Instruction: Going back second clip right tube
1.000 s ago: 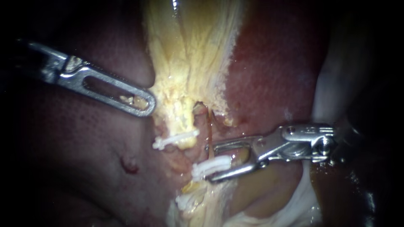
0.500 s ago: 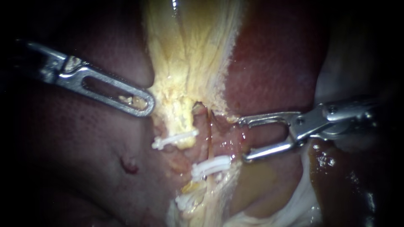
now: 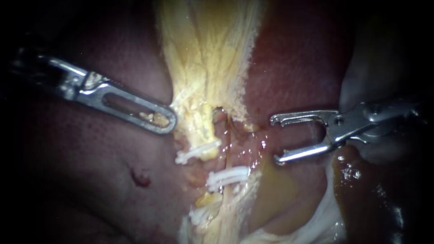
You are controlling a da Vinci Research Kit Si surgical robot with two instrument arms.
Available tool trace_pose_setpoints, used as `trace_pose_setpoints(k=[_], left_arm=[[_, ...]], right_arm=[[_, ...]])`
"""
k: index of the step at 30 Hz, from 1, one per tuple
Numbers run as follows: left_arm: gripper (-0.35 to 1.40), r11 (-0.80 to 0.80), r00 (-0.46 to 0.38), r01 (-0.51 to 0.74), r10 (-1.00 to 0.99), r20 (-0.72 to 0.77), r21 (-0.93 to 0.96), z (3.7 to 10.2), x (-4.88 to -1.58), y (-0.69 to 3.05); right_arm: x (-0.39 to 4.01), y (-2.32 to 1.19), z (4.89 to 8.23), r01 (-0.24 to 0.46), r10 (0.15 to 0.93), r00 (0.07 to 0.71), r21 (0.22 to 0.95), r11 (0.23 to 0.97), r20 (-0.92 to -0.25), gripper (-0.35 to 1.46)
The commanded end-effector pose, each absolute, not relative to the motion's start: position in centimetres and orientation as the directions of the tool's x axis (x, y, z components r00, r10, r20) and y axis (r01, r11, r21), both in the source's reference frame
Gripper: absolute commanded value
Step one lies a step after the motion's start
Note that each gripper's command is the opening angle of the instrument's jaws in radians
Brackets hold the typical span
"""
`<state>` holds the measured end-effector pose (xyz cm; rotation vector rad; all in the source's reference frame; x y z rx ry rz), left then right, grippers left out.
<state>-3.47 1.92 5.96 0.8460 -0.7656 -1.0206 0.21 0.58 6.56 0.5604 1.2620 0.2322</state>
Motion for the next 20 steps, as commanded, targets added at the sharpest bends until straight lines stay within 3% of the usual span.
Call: trace_pose_setpoints(k=[1, 20], left_arm=[[-0.35, 0.281, 0.337, 0.400, -0.930, 0.145, 0.872, 6.00, -3.50, 1.92], [-0.35, 0.289, 0.337, 0.403, -0.929, 0.153, 0.868, 6.34, -3.67, 1.95]], right_arm=[[0.22, 0.58, 6.55, 0.136, 0.463, 0.303, 0.519, 0.844, -0.833, 0.50], [0.24, 0.62, 6.44, 0.142, 0.449, 0.299, 0.504, 0.852, -0.842, 0.50]])
